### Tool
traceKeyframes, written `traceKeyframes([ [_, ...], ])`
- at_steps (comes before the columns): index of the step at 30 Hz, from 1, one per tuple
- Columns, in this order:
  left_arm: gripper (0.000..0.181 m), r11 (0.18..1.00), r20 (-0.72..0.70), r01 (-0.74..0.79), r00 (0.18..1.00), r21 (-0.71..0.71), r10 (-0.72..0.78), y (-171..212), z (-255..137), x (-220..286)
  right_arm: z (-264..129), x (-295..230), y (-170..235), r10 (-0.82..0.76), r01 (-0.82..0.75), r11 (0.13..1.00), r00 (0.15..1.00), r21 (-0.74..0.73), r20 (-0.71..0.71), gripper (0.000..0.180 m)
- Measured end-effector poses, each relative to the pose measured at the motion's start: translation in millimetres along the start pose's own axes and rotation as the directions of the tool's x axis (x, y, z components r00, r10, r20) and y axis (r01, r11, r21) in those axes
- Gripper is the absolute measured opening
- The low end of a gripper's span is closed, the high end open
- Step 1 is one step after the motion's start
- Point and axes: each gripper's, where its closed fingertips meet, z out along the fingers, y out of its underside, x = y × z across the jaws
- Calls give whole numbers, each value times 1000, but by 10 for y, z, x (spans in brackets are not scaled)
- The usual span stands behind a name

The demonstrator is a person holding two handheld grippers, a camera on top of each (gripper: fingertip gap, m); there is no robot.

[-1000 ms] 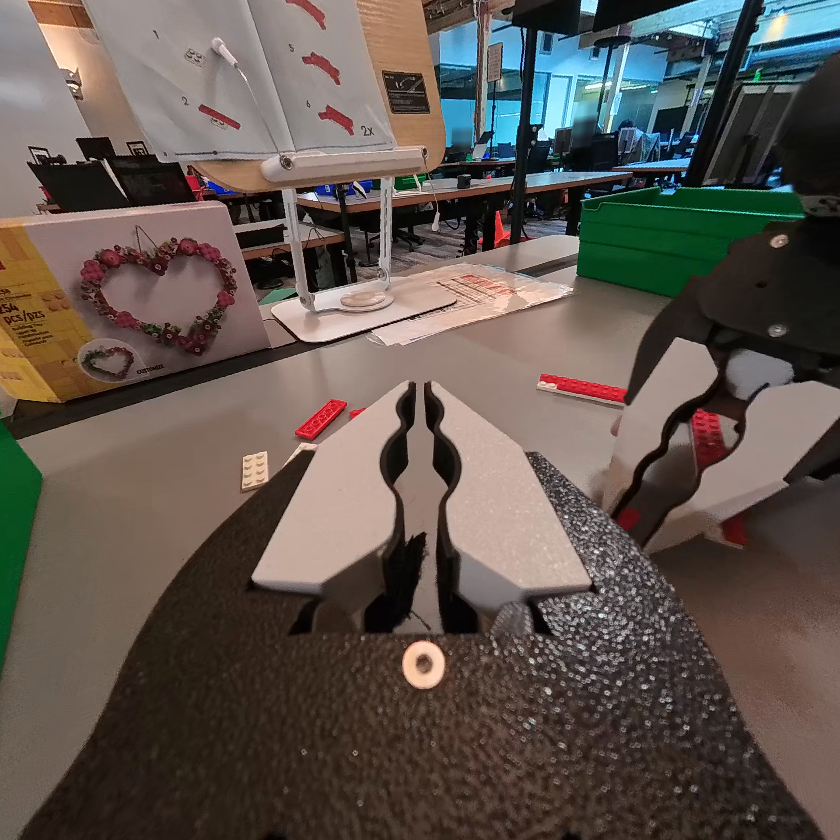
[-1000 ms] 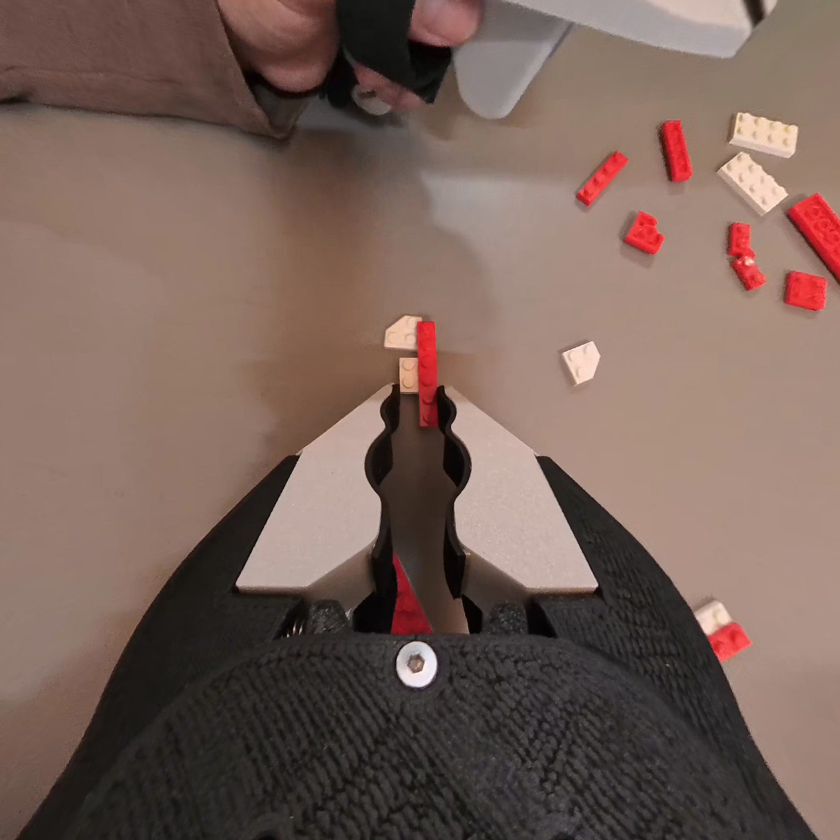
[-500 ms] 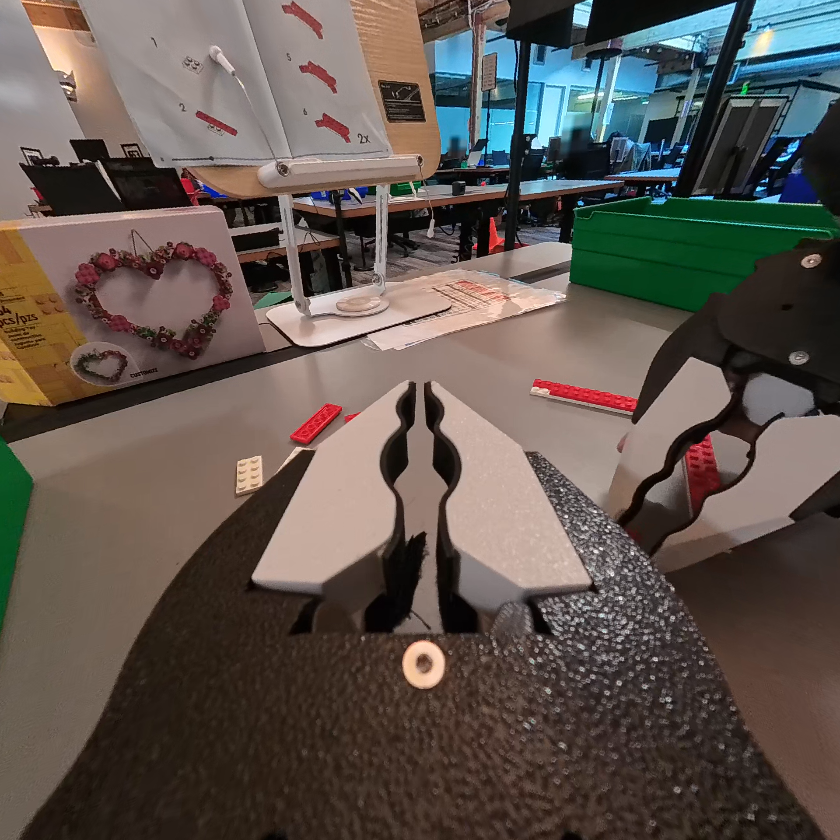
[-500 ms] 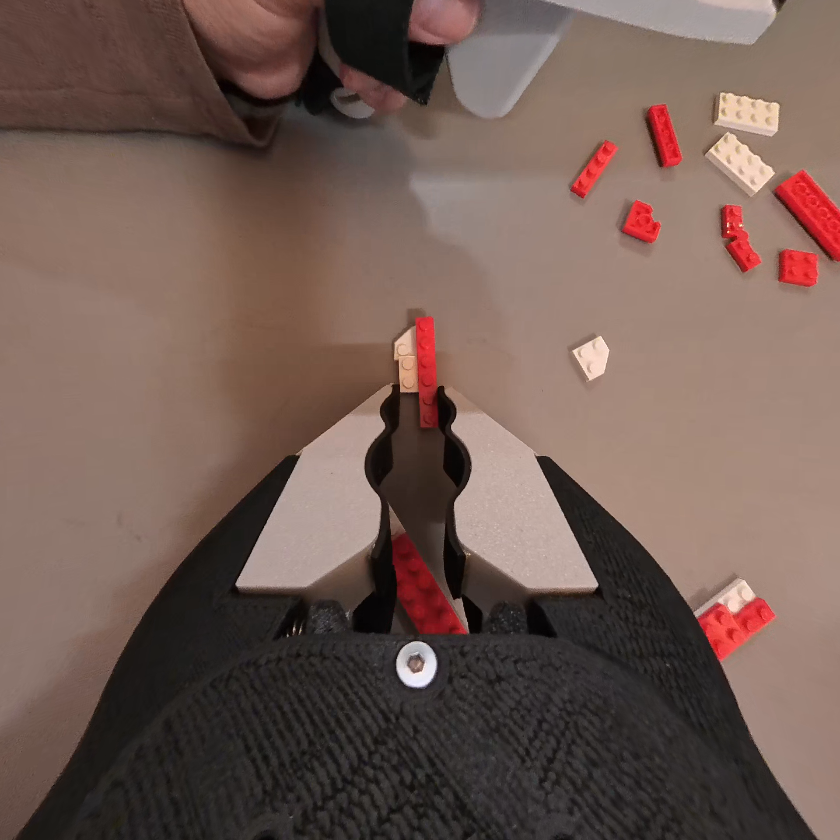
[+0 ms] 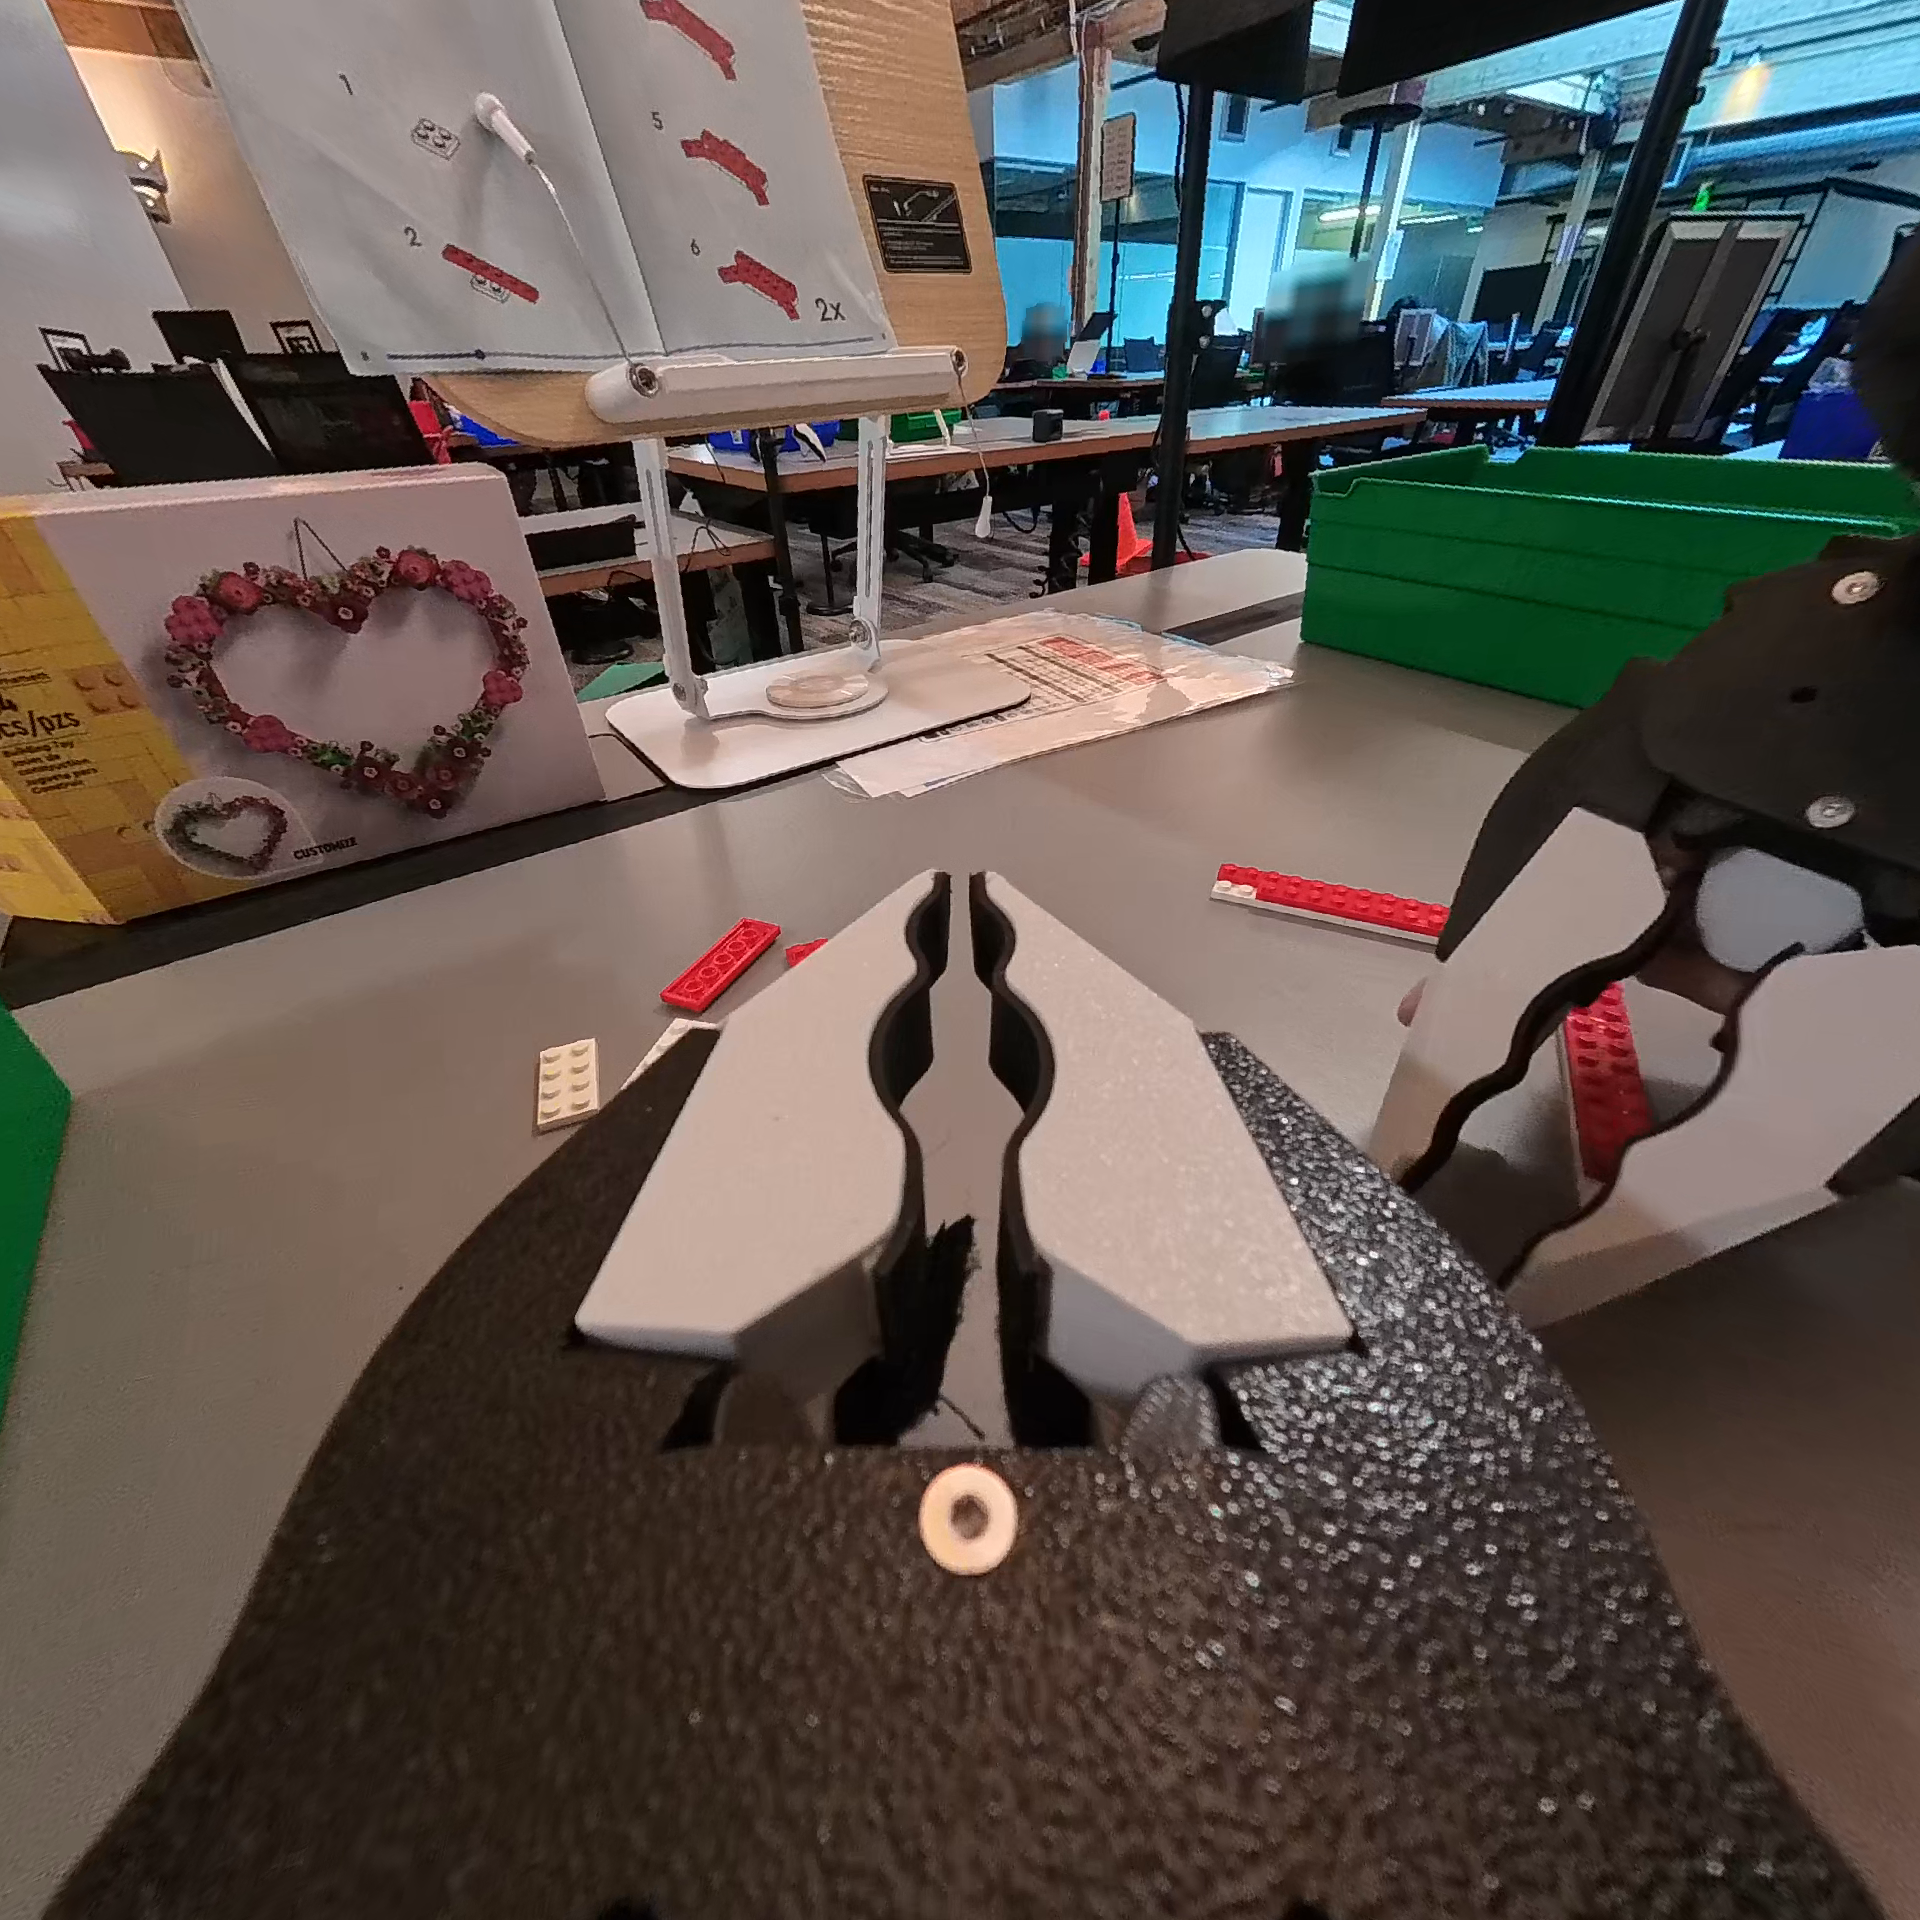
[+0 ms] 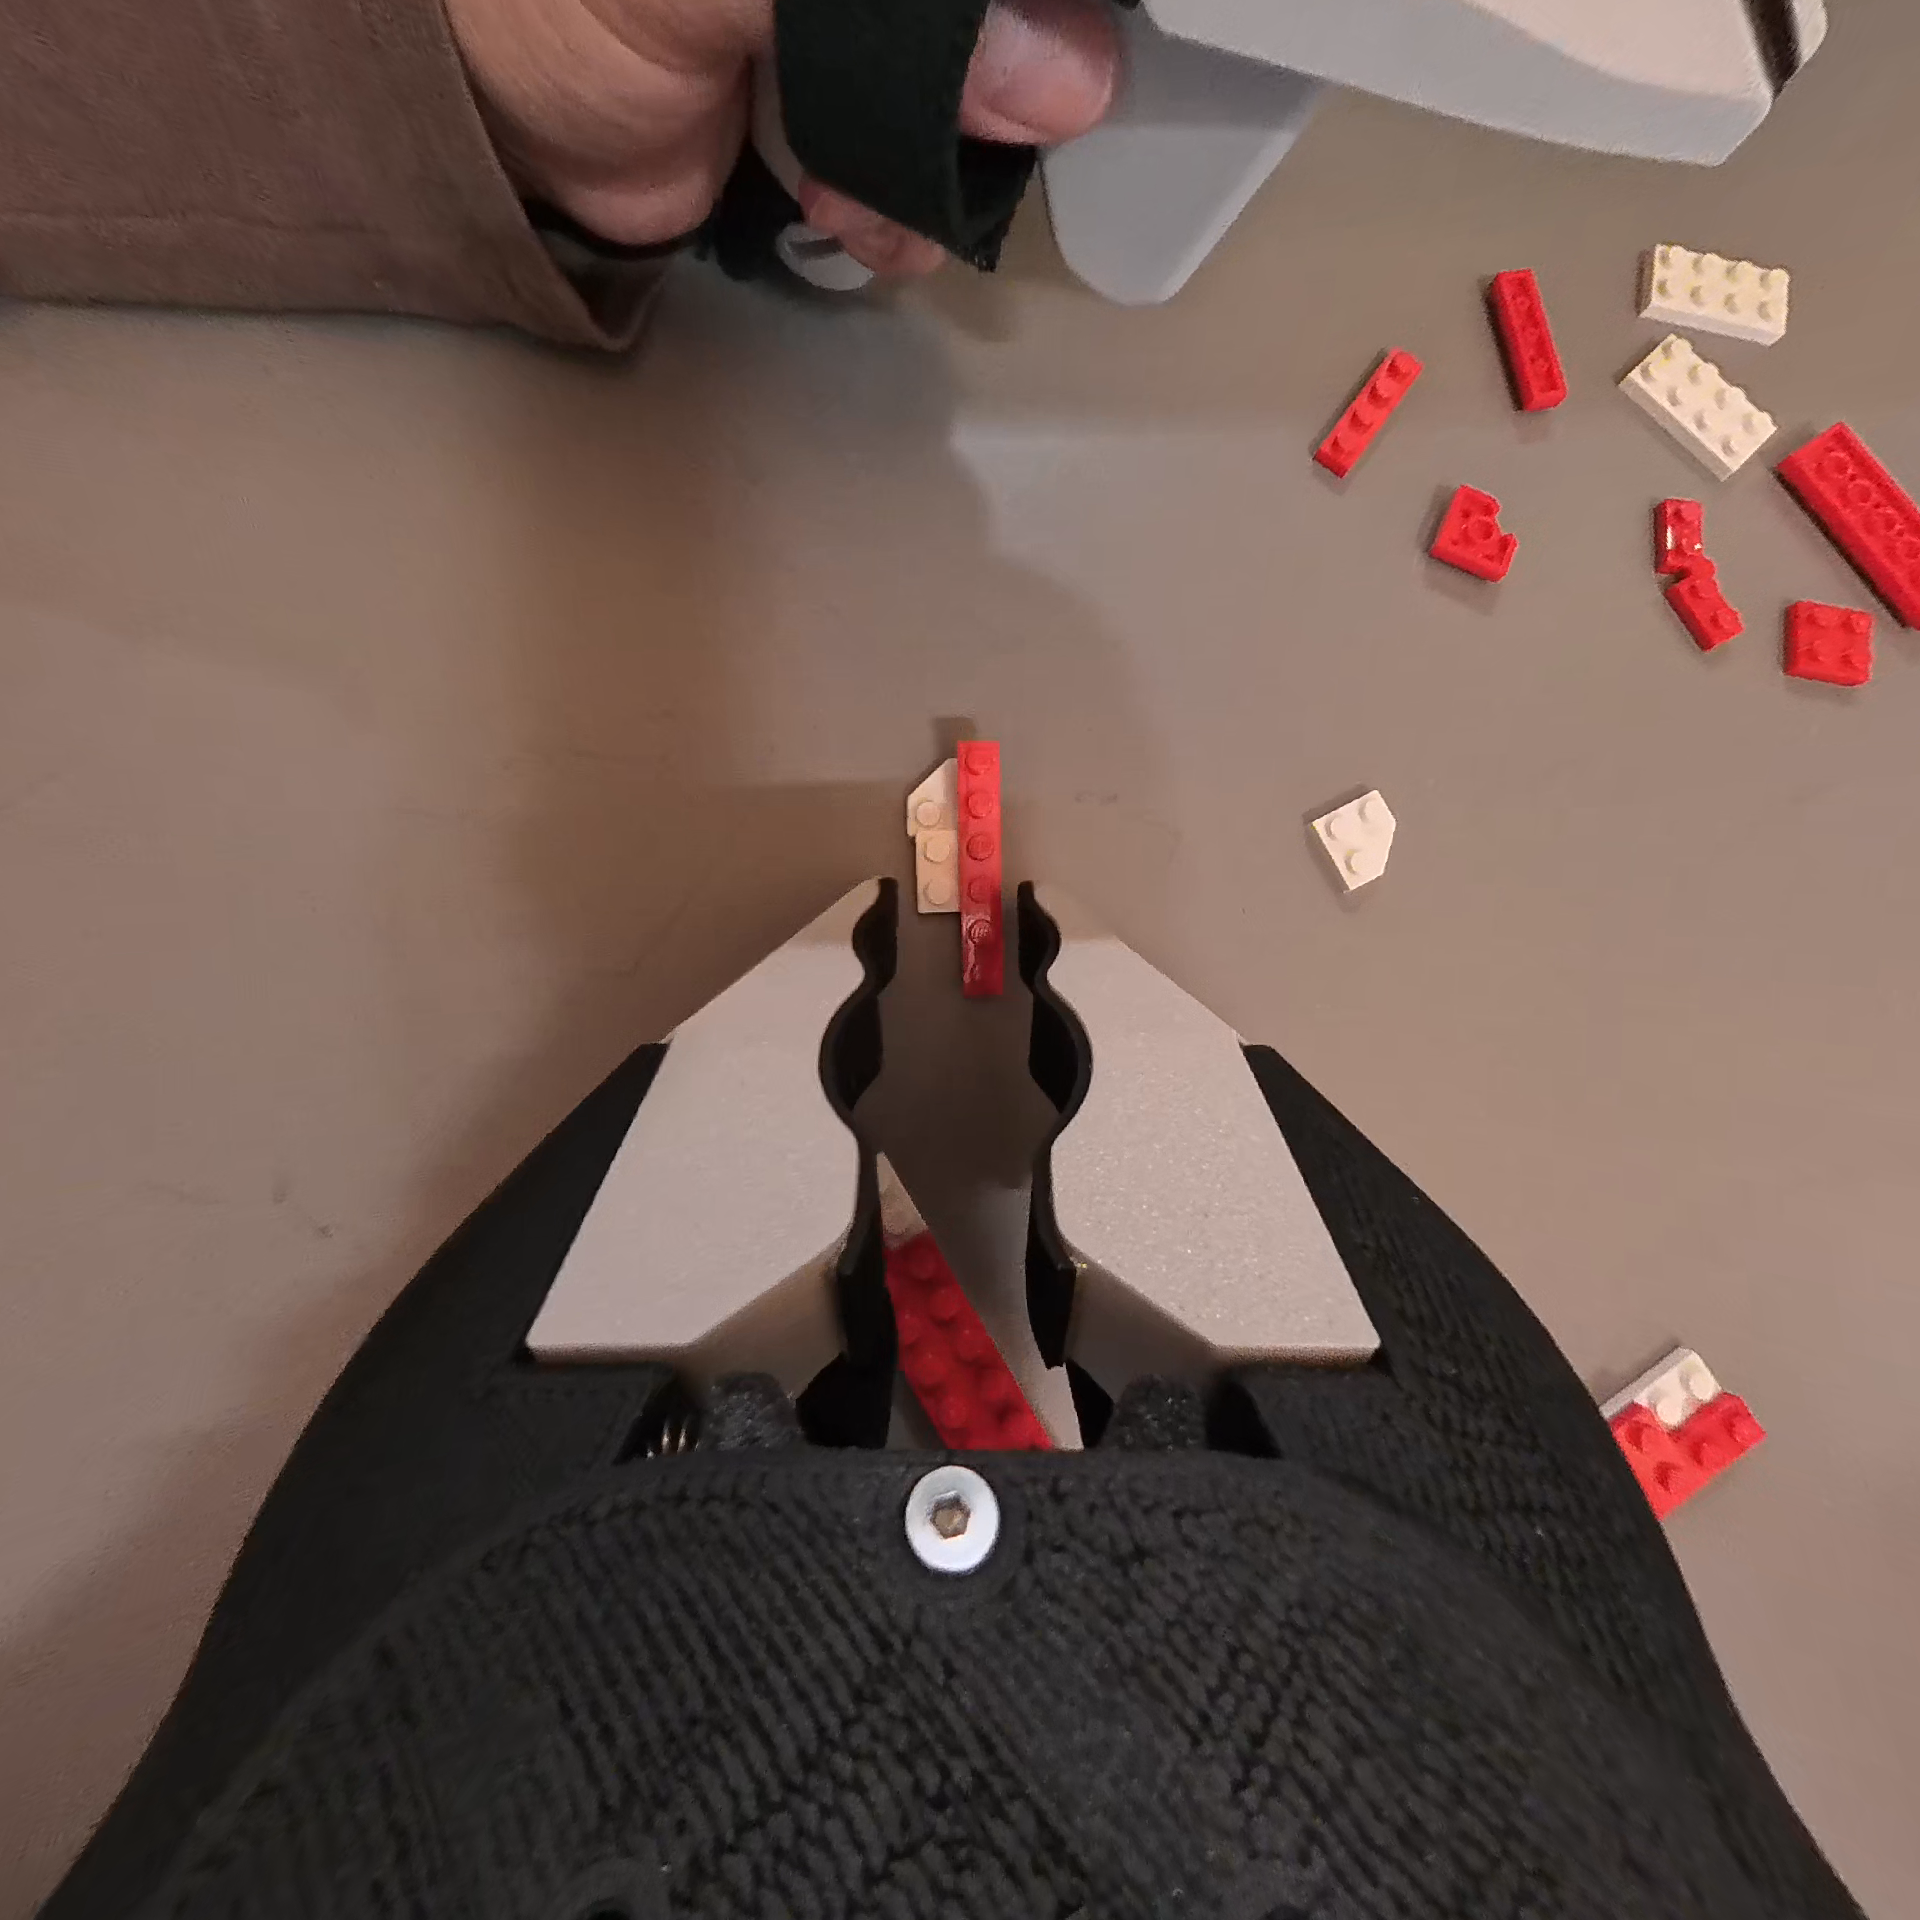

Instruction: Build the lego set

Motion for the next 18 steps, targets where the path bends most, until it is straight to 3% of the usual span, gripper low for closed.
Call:
traceKeyframes([
  [18,1,1000,-3,-2,1000,-2,2,4,4,11,-7,2,52,-40,40,998,999,-45,6,13],
])
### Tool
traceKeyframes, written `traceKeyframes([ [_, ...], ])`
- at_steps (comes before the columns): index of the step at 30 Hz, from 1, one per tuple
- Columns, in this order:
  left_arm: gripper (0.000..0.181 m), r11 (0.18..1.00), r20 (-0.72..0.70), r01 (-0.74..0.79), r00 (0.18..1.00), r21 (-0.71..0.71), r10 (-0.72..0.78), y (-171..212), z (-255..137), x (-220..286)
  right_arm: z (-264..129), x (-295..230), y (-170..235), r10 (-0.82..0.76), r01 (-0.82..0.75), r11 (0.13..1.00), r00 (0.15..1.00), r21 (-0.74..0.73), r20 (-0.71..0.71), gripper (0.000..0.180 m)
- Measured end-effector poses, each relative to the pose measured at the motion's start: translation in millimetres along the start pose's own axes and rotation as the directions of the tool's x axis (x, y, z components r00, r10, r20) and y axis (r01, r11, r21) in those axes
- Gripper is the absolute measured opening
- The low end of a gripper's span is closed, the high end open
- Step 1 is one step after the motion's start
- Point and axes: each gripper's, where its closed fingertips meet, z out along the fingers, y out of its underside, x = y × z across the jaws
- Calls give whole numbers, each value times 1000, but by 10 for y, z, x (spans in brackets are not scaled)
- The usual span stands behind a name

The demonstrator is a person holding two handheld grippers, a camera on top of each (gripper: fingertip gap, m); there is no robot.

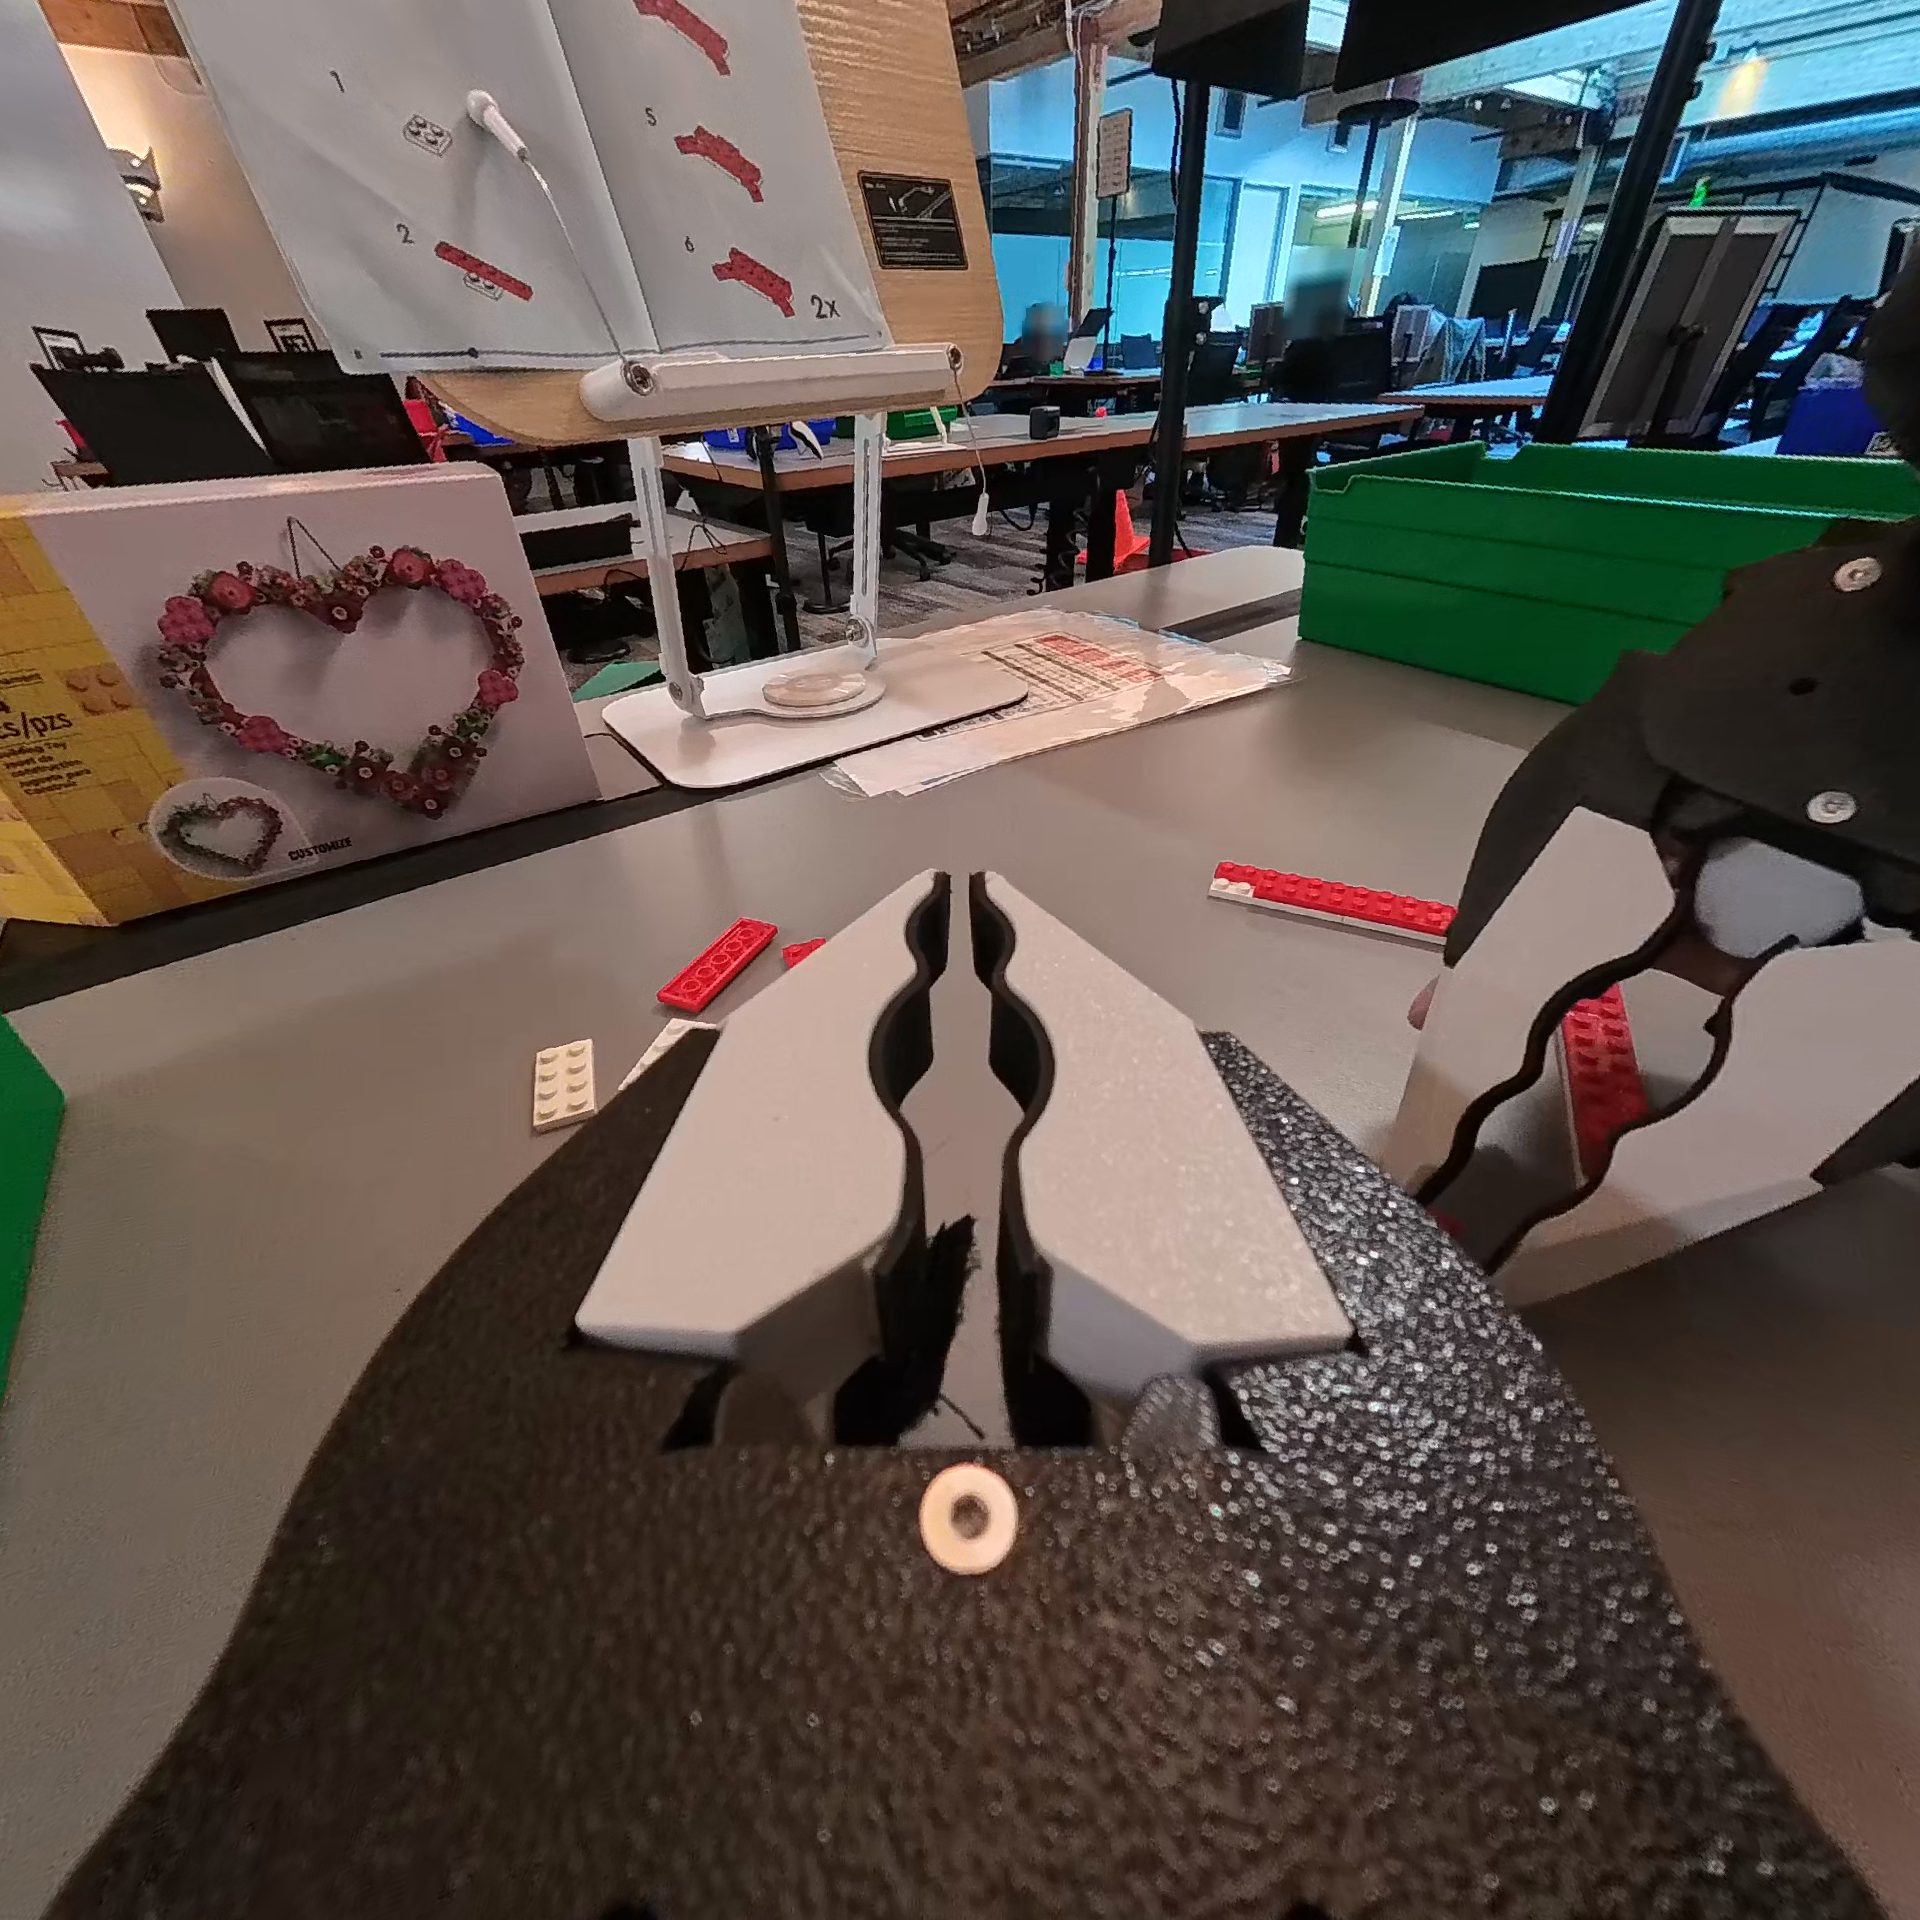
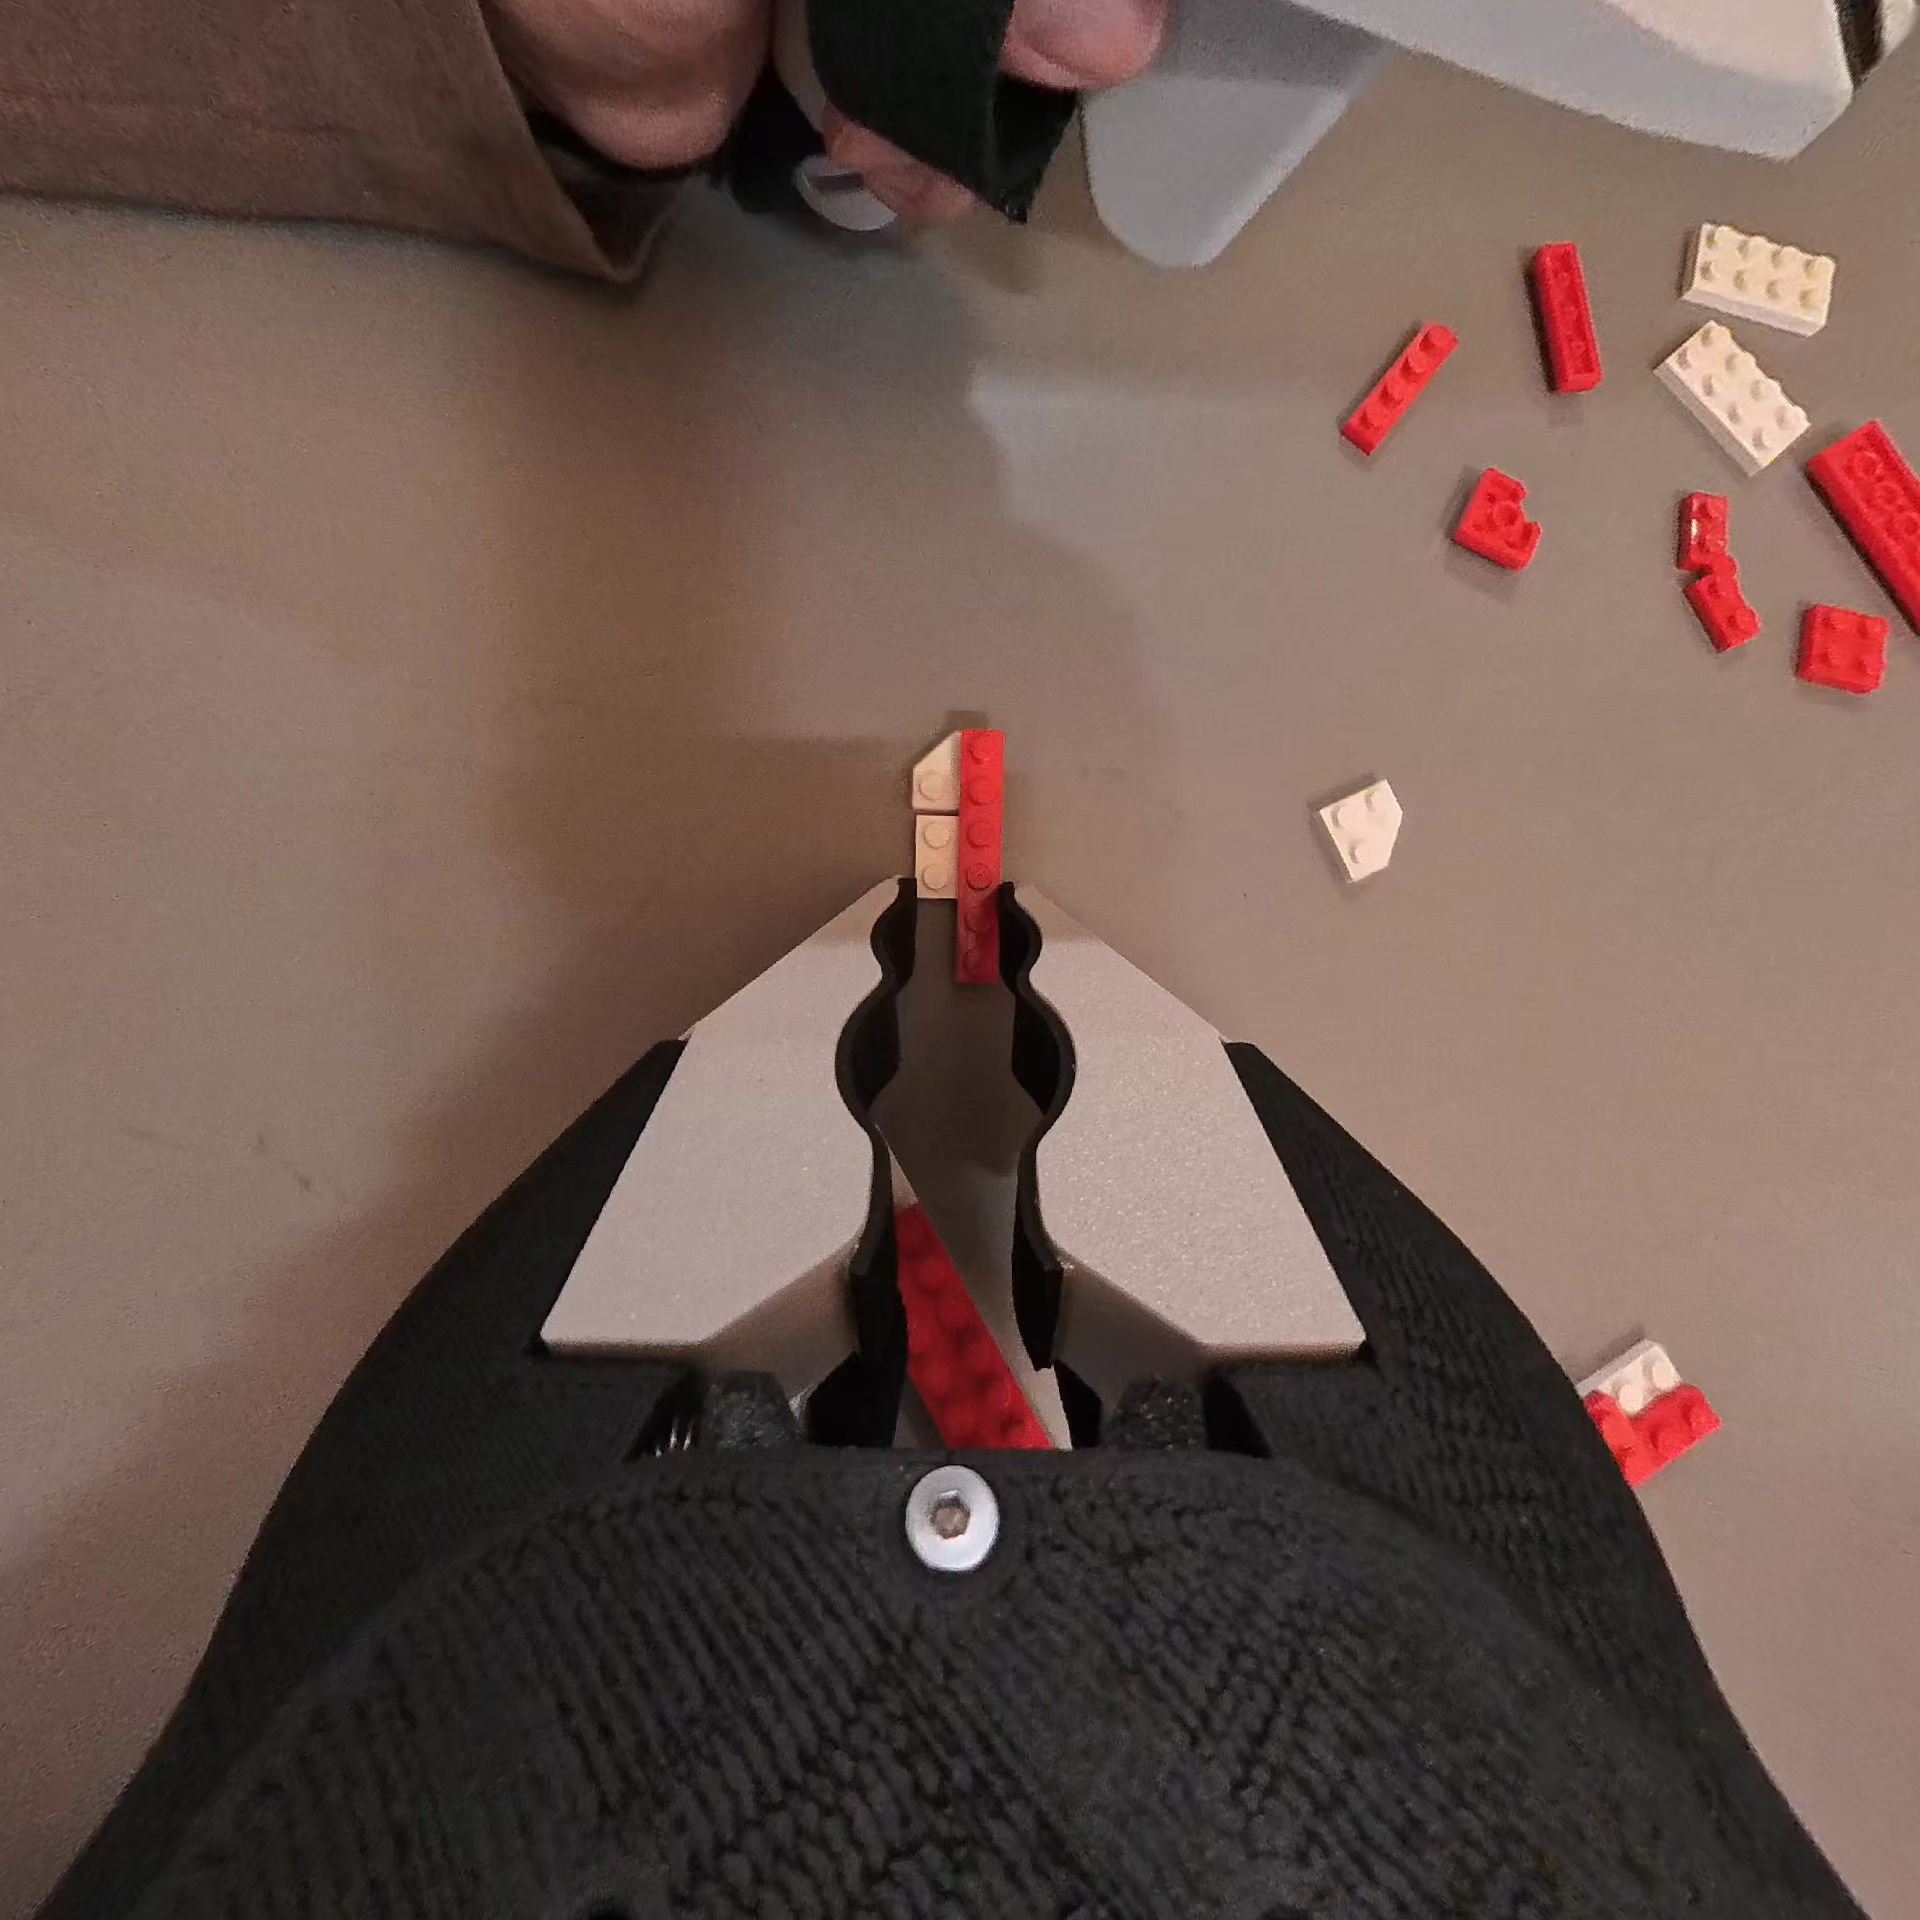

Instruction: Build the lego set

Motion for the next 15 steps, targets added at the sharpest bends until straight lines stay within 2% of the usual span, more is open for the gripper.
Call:
traceKeyframes([
  [9,1,1000,-3,1,1000,0,-1,-1,2,6,15,2,-27,-11,11,1000,1000,-16,13,19],
  [15,1,1000,-4,2,1000,3,-2,-9,0,6,37,-22,-99,10,-12,999,999,46,42,28],
])
